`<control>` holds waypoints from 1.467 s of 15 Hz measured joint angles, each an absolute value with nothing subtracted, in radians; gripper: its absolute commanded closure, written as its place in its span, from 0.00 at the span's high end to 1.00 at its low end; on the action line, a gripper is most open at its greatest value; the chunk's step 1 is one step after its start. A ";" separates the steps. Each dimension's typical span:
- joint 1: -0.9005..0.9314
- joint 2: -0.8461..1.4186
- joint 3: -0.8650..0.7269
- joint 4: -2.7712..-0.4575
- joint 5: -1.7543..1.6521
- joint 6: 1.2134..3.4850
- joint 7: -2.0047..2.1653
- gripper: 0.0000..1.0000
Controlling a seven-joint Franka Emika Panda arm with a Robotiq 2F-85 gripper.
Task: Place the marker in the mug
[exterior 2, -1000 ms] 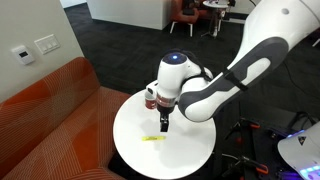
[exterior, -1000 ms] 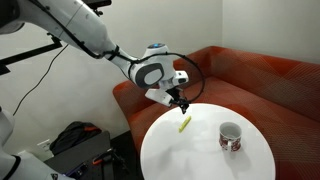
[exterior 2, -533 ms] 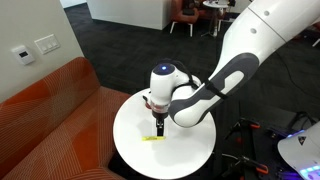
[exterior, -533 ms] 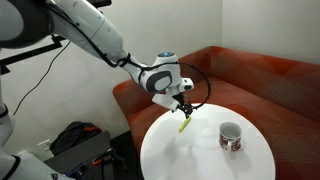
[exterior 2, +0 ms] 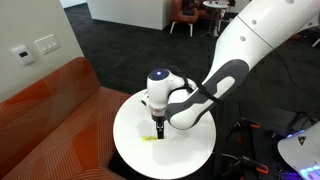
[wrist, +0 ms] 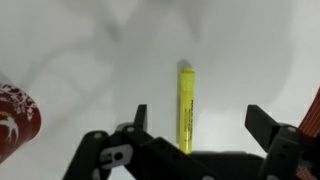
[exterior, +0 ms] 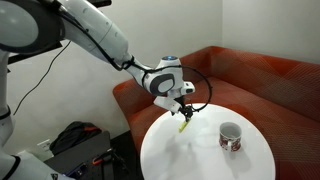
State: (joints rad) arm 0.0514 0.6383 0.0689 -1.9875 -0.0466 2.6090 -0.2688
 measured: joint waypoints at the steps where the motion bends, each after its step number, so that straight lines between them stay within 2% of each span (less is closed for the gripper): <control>1: 0.051 0.638 0.069 -1.987 -0.047 2.609 -0.269 1.00; 22: 0.069 0.844 0.069 -1.833 -0.081 2.717 -0.266 1.00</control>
